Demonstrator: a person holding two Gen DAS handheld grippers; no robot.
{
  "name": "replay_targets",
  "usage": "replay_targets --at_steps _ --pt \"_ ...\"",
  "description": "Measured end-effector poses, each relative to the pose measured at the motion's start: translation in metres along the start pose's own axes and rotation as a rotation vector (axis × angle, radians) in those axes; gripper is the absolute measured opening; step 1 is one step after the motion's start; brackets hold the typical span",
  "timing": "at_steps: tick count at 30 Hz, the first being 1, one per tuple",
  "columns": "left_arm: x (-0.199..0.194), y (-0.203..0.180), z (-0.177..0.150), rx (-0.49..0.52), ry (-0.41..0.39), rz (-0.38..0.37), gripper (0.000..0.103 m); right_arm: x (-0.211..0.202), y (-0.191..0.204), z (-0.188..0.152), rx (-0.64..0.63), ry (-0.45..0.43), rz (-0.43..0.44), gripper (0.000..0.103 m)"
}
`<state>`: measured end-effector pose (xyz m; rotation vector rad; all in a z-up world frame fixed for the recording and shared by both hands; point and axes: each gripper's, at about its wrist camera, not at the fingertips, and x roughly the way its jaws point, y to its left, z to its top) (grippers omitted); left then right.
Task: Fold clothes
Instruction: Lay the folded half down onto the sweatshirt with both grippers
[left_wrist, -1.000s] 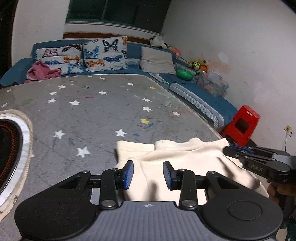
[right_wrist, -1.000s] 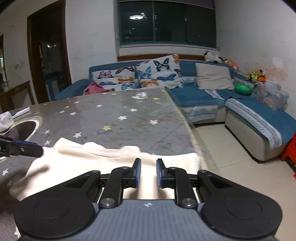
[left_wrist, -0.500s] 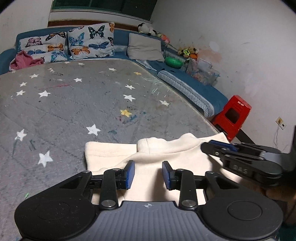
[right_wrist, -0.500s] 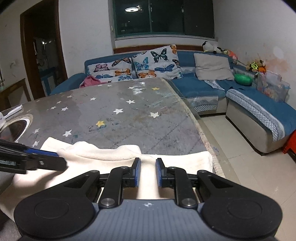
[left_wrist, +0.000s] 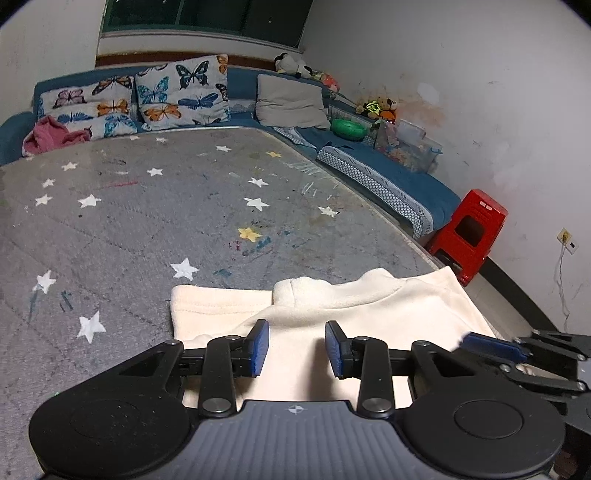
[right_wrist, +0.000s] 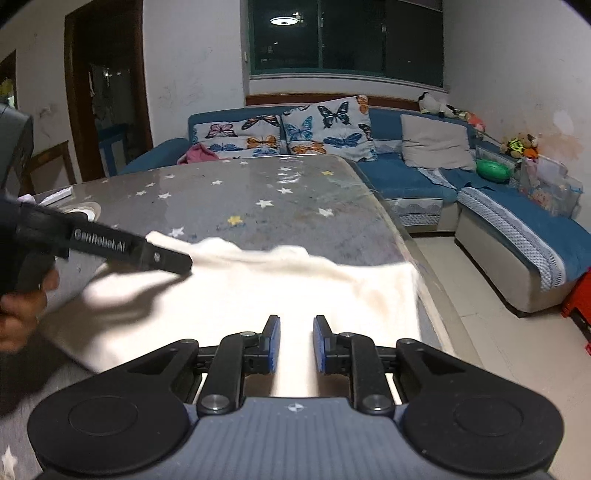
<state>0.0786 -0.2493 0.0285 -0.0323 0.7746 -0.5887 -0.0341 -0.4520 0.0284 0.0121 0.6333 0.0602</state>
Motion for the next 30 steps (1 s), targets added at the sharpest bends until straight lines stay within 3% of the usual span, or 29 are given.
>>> replay_targets --at_steps 14,20,30 --pt "-0.063 -0.022 -0.051 0.084 -0.040 -0.057 0.037 -0.044 -0.005 -0.023 0.023 -0.033 -0.039 0.020" --pt "-0.064 -0.019 -0.066 0.063 -0.029 -0.054 0.037 -0.044 -0.008 -0.031 0.055 -0.015 -0.034 0.020" --pt "-0.077 -0.019 -0.071 0.065 -0.061 -0.028 0.037 -0.040 0.023 -0.023 -0.026 -0.031 0.033 0.021"
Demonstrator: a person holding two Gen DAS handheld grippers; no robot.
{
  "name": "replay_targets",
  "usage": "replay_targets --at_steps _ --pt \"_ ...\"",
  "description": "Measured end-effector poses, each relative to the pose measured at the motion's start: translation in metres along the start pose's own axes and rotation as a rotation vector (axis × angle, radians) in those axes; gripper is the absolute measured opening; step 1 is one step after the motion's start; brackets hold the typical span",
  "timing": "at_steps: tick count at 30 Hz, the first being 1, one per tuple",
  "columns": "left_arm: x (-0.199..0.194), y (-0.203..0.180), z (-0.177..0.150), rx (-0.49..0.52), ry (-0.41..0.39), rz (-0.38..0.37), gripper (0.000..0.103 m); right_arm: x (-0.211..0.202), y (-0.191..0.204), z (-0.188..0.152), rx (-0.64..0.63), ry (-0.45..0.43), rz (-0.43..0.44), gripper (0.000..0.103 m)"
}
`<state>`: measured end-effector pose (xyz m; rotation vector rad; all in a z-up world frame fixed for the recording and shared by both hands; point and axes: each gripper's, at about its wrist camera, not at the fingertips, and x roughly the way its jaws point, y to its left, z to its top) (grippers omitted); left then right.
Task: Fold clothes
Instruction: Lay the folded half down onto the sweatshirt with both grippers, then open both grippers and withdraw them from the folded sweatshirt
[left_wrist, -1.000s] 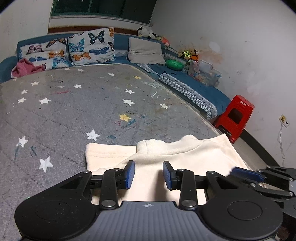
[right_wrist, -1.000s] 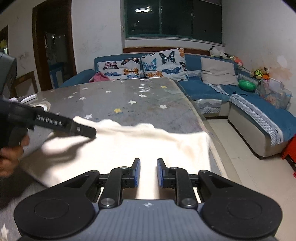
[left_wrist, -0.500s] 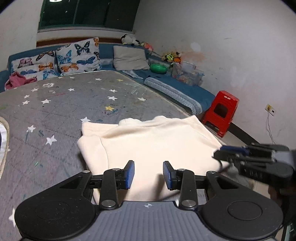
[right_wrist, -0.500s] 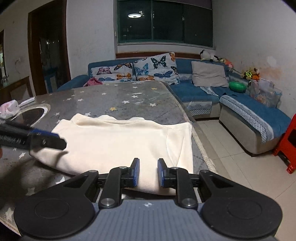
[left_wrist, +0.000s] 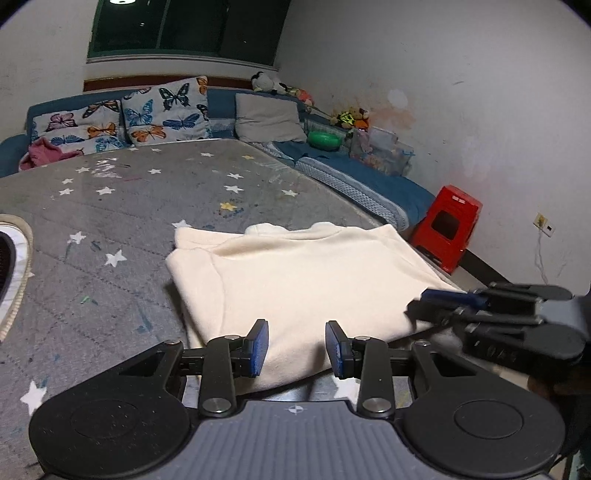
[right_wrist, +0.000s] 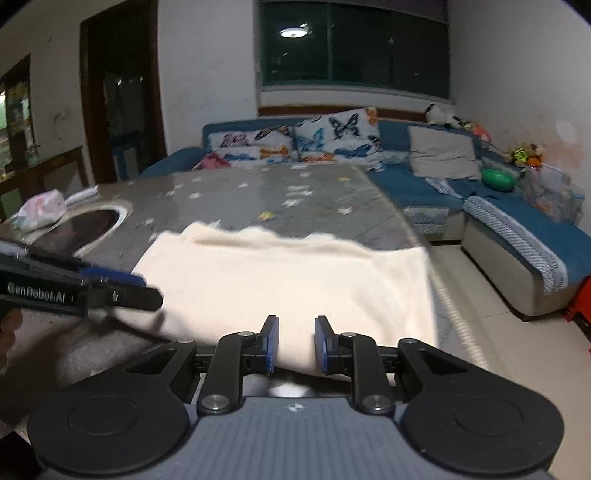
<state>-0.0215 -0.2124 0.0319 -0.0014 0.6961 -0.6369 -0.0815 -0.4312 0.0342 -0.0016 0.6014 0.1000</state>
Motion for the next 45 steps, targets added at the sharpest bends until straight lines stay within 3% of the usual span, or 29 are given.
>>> replay_targets --at_steps 5,9,16,19,25,31,34,45 --pt "-0.005 0.008 -0.005 -0.028 0.002 0.018 0.036 0.002 0.009 0.000 -0.037 0.011 -0.012 0.021" --pt "-0.014 0.013 -0.002 -0.075 -0.032 0.034 0.035 -0.002 0.018 0.008 -0.046 -0.016 0.012 0.021" --pt "-0.009 0.014 -0.008 -0.076 -0.006 0.056 0.034 0.016 0.050 0.014 -0.106 -0.027 0.104 0.021" --pt "-0.009 0.013 -0.009 -0.070 -0.002 0.059 0.034 0.026 0.059 0.010 -0.139 0.008 0.107 0.021" --pt "-0.017 0.018 -0.004 -0.103 -0.025 0.057 0.034 0.020 0.060 0.018 -0.139 -0.019 0.120 0.021" --pt "-0.013 0.025 -0.006 -0.138 0.017 0.087 0.037 0.029 0.070 0.012 -0.161 0.002 0.123 0.022" --pt "-0.015 0.027 -0.006 -0.151 0.021 0.089 0.038 0.021 0.068 0.014 -0.141 -0.012 0.118 0.034" --pt "-0.028 0.026 -0.012 -0.164 0.030 0.104 0.055 0.002 0.067 0.006 -0.098 -0.009 0.067 0.047"
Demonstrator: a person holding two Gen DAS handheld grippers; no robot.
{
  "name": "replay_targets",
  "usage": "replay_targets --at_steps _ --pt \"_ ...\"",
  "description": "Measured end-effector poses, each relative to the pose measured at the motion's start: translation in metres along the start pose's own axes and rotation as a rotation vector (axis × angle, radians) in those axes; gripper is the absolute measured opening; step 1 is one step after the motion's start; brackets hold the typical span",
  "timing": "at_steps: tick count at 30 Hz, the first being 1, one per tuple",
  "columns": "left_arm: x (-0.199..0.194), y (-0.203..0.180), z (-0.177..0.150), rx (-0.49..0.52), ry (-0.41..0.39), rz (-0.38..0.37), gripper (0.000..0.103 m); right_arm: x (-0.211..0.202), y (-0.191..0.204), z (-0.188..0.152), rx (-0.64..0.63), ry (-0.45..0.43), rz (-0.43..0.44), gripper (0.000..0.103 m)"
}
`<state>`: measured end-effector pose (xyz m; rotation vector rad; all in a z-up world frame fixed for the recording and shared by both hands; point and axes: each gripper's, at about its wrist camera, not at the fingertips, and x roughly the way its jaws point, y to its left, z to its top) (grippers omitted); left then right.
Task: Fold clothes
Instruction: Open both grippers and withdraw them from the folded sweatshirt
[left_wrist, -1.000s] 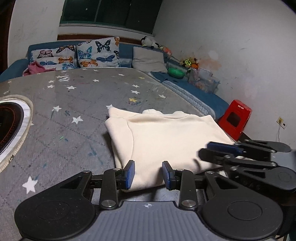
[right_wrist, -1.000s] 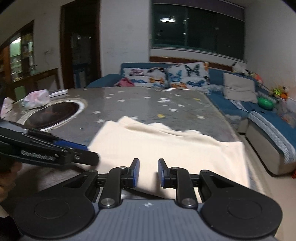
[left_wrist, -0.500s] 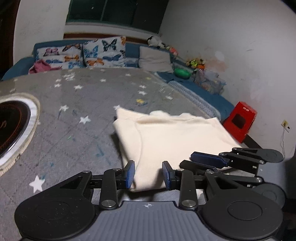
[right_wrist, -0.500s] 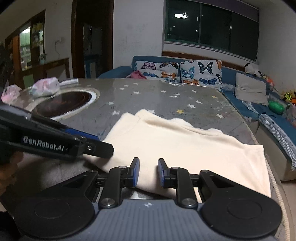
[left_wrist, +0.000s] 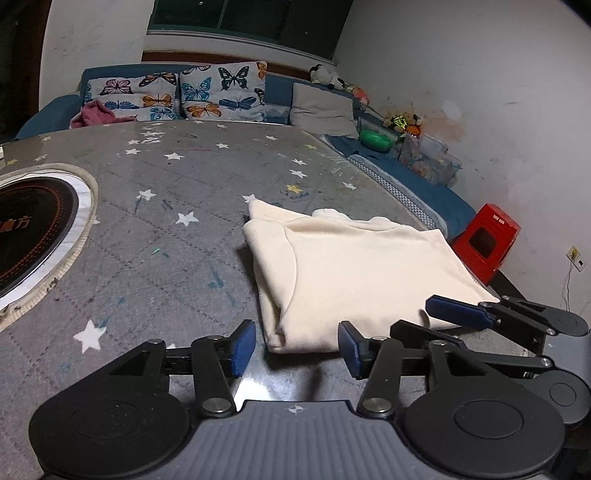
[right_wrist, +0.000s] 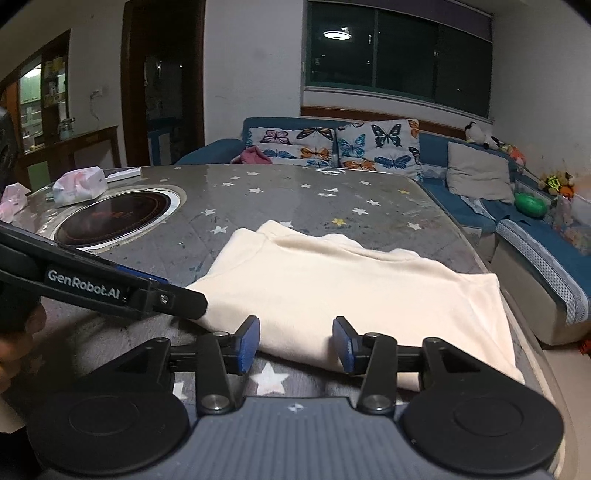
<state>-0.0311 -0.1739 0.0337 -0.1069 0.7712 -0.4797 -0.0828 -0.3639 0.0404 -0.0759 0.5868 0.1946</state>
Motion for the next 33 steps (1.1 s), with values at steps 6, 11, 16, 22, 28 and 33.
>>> replay_targets --at_steps 6,11,16,22,28,33 --pt "-0.010 0.001 -0.006 -0.004 -0.007 0.009 0.068 -0.008 0.005 -0.005 0.005 -0.005 -0.040 0.058" --pt "-0.017 0.000 -0.013 0.000 -0.009 0.019 0.081 -0.016 0.008 -0.012 0.024 -0.006 -0.057 0.068" --pt "-0.023 -0.001 -0.019 0.002 -0.015 0.024 0.091 -0.024 0.010 -0.018 0.041 -0.009 -0.073 0.076" --pt "-0.031 -0.002 -0.023 -0.001 -0.030 0.028 0.103 -0.032 0.012 -0.022 0.041 -0.013 -0.105 0.091" --pt "-0.036 0.000 -0.026 -0.006 -0.035 0.029 0.103 -0.037 0.013 -0.025 0.053 -0.016 -0.136 0.097" --pt "-0.039 -0.001 -0.027 0.000 -0.033 0.048 0.103 -0.040 0.012 -0.025 0.059 -0.019 -0.156 0.102"
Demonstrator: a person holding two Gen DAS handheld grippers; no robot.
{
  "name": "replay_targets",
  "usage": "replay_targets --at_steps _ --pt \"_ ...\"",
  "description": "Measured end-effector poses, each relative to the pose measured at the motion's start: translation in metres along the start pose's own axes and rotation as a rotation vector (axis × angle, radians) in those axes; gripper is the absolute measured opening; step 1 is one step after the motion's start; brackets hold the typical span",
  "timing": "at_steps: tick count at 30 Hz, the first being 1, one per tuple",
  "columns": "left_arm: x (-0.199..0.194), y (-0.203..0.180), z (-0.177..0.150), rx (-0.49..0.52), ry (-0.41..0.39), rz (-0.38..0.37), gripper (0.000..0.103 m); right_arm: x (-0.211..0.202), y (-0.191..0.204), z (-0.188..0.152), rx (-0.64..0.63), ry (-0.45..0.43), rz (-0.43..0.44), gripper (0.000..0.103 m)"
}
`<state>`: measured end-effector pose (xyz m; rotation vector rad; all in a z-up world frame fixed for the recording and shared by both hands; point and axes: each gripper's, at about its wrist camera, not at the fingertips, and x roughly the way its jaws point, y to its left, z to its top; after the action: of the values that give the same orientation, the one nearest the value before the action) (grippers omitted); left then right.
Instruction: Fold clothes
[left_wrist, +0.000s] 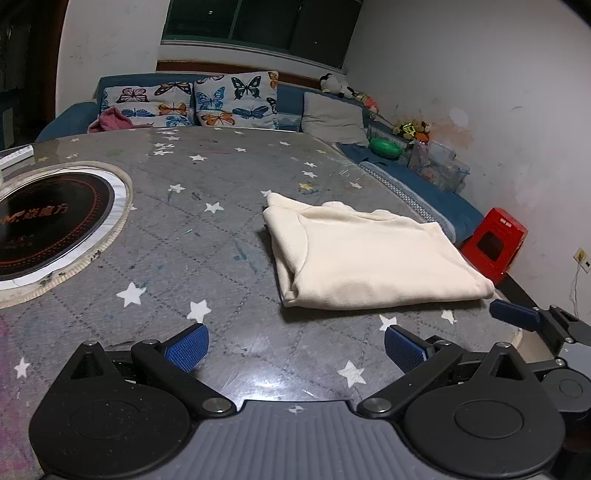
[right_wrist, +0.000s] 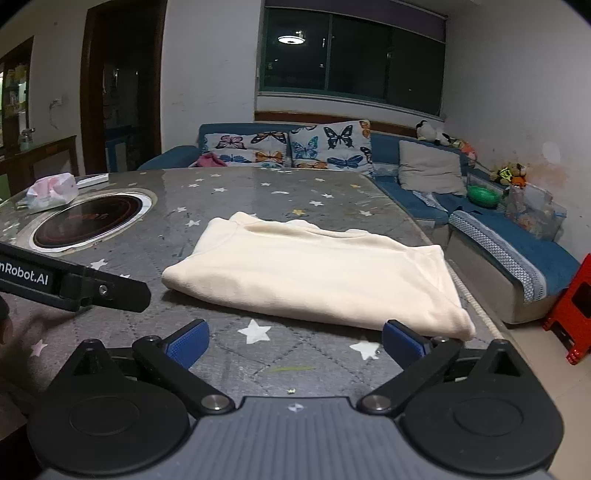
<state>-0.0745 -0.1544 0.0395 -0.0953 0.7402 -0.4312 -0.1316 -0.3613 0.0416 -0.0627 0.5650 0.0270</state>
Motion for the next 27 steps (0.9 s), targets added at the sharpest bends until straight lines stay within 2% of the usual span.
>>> replay_targets --at_steps 27 --pt "0.0027 -0.0075 -0.0012 0.019 0.047 0.042 0.103 -0.0053 -0.0010 -0.0028 0.025 0.022 -0.016 0.103"
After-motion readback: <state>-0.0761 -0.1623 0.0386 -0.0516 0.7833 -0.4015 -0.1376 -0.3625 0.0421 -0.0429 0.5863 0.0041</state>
